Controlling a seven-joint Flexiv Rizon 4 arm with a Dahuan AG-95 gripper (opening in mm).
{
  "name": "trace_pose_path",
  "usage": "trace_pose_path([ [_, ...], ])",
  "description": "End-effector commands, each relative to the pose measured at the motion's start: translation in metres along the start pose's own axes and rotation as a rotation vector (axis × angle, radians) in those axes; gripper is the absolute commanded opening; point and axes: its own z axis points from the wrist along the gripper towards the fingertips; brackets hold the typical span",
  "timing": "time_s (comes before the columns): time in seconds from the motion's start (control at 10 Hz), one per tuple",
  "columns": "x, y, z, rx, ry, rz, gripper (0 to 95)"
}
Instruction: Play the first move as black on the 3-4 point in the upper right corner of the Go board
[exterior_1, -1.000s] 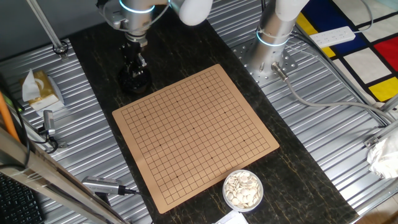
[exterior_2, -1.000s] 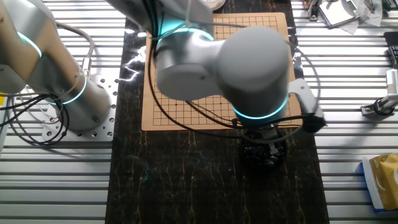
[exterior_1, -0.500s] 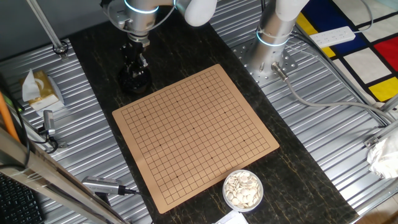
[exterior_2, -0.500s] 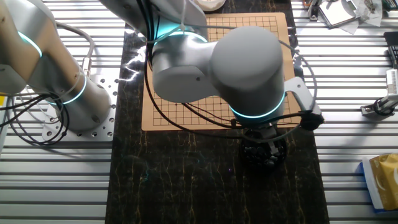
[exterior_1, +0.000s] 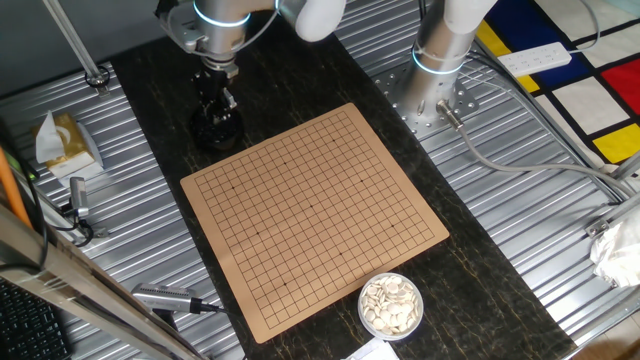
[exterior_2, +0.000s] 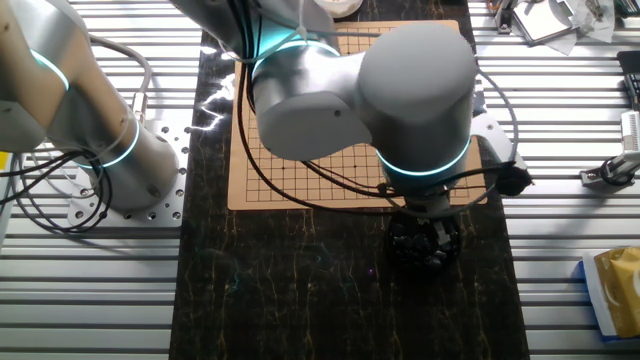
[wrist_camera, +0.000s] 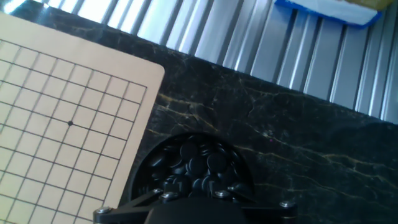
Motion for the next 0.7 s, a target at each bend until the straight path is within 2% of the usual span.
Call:
trace_pose_path([
  [0.1, -0.0009, 0.0004, -0.0014, -0.016, 0.013, 0.002, 19.0],
  [0.7, -0.0008, 0.0004, -0.0015, -0.022, 0.013, 0.009, 19.0],
])
